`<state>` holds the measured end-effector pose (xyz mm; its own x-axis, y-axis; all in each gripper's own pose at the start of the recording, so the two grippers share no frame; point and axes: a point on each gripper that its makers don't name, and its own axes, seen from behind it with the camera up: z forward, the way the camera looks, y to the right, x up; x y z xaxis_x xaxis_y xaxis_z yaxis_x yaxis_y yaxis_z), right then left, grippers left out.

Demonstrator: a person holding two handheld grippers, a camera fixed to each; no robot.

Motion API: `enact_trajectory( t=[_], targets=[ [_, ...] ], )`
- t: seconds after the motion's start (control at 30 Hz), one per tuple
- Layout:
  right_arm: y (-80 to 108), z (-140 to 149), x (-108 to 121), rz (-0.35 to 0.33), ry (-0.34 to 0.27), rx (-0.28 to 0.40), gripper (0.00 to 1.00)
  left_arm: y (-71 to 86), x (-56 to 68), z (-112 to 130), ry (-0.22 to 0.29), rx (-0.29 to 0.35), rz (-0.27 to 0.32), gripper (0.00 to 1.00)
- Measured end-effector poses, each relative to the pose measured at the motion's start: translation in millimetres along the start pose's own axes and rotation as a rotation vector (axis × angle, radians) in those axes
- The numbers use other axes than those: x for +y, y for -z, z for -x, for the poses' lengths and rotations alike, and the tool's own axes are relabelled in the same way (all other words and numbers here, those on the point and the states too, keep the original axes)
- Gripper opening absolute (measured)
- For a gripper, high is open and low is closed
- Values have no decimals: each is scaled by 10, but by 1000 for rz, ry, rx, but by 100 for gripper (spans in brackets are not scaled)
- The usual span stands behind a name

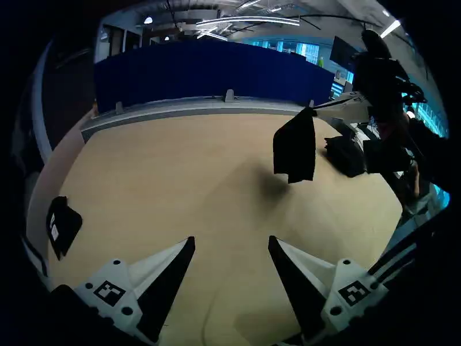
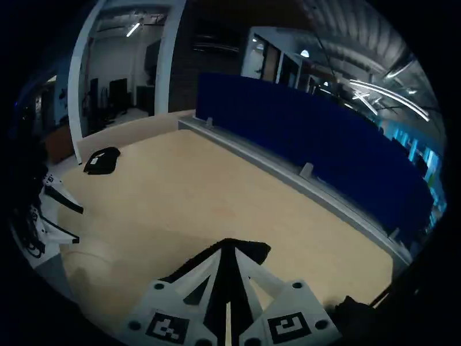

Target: Fold towel

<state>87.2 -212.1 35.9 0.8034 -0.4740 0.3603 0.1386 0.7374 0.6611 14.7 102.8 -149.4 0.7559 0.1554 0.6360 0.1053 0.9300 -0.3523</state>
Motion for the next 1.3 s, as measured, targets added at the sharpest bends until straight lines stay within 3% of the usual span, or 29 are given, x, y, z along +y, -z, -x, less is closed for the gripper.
enact_trajectory(
  t=[0.33,0.6,0.97,1.3],
  targets=[
    [175,-36,259,40,-37,19,3,-6,131,-26,-19,1,21,94],
    [379,22,619,82,-50,16,3,-86,255,-76,-26,0,42,94],
    [632,190,1430,152,-94,0,3,-254,416,-156,-36,-11,54,94],
    [749,360,2264,211,-120,-28,3,-432,529,-205,-38,-33,52,94]
  ],
)
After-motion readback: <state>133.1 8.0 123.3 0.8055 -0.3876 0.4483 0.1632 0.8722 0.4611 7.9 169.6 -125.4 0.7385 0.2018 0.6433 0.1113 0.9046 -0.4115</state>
